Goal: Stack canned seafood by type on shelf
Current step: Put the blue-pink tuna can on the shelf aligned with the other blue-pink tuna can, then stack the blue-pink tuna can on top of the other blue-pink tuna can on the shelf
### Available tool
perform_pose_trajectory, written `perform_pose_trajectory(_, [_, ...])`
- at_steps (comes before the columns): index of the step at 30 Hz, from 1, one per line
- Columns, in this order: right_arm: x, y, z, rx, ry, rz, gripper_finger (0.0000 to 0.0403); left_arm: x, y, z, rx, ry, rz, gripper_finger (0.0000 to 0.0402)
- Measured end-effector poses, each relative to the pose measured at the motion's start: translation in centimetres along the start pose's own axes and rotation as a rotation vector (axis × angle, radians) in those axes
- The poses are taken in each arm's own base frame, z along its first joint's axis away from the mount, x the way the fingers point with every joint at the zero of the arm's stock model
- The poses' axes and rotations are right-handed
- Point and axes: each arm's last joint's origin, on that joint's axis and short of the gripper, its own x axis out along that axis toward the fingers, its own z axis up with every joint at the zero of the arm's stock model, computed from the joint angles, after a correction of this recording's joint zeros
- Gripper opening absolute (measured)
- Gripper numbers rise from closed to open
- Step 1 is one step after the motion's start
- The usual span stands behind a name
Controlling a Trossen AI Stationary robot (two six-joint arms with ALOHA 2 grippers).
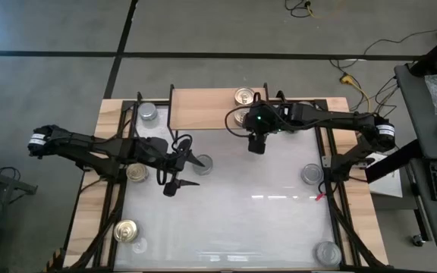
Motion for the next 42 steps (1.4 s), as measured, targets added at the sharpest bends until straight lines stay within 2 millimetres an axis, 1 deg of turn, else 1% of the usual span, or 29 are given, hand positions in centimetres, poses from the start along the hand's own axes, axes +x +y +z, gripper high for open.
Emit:
perform_pose_trajectory(12, [-0.1,-0.1,0.0,-0.017,0.009,-0.029,0.0231,0.0,0.0,0.0,-0.001,0.006,0.001,0.029])
perform_pose_trajectory(14, [-0.4,0.2,0.2,-0.025,0.007,-0.023,0.0231,0.0,0.1,-0.1,-0.008,0.008,0.025,0.029])
perform_pose_trajectory(16, [-1.0,0.9,0.3,-0.045,0.012,-0.006,0.0231,0.0,0.0,-0.1,-0.026,0.013,0.07,0.029])
perform_pose_trajectory(18, [-1.7,2.1,0.5,-0.061,0.001,0.018,0.0231,0.1,-0.2,-0.3,-0.032,0.022,0.102,0.029])
perform_pose_trajectory(20, [-2.4,3.8,0.6,-0.08,-0.018,0.05,0.0231,0.2,-0.7,-0.7,-0.01,0.04,0.109,0.0287])
perform_pose_trajectory(22, [-3.0,6.1,0.6,-0.12,-0.035,0.088,0.0229,0.4,-1.1,-1.1,0.001,0.052,0.122,0.0284])
perform_pose_trajectory(25, [-4.1,9.8,0.6,-0.189,-0.068,0.108,0.0223,0.4,-1.6,-0.9,-0.002,0.025,0.144,0.0277])
perform_pose_trajectory(28, [-5.2,13.5,0.2,-0.24,-0.117,0.138,0.0219,0.7,-2.7,-0.9,-0.004,0.024,0.153,0.0269])
perform_pose_trajectory(30, [-6.0,15.6,-0.2,-0.249,-0.151,0.154,0.022,1.1,-3.5,-1.3,-0.005,0.06,0.192,0.0263])
perform_pose_trajectory(33, [-6.9,18.1,-1.2,-0.235,-0.169,0.148,0.0221,1.8,-4.7,-1.9,-0.055,0.093,0.23,0.0255])
perform_pose_trajectory(36, [-7.7,19.8,-2.6,-0.205,-0.148,0.112,0.0221,2.4,-6.2,-2.4,-0.122,0.109,0.212,0.0246])
perform_pose_trajectory(38, [-8.1,20.4,-3.6,-0.175,-0.11,0.076,0.0221,2.6,-7.1,-2.6,-0.155,0.115,0.201,0.0241])
perform_pose_trajectory(40, [-8.4,20.5,-4.5,-0.136,-0.066,0.025,0.0221,2.7,-7.7,-2.7,-0.18,0.119,0.189,0.0236])
perform_pose_trajectory(42, [-8.5,20.0,-5.4,-0.092,0.004,-0.033,0.0221,2.7,-8.2,-2.8,-0.203,0.12,0.178,0.0234])
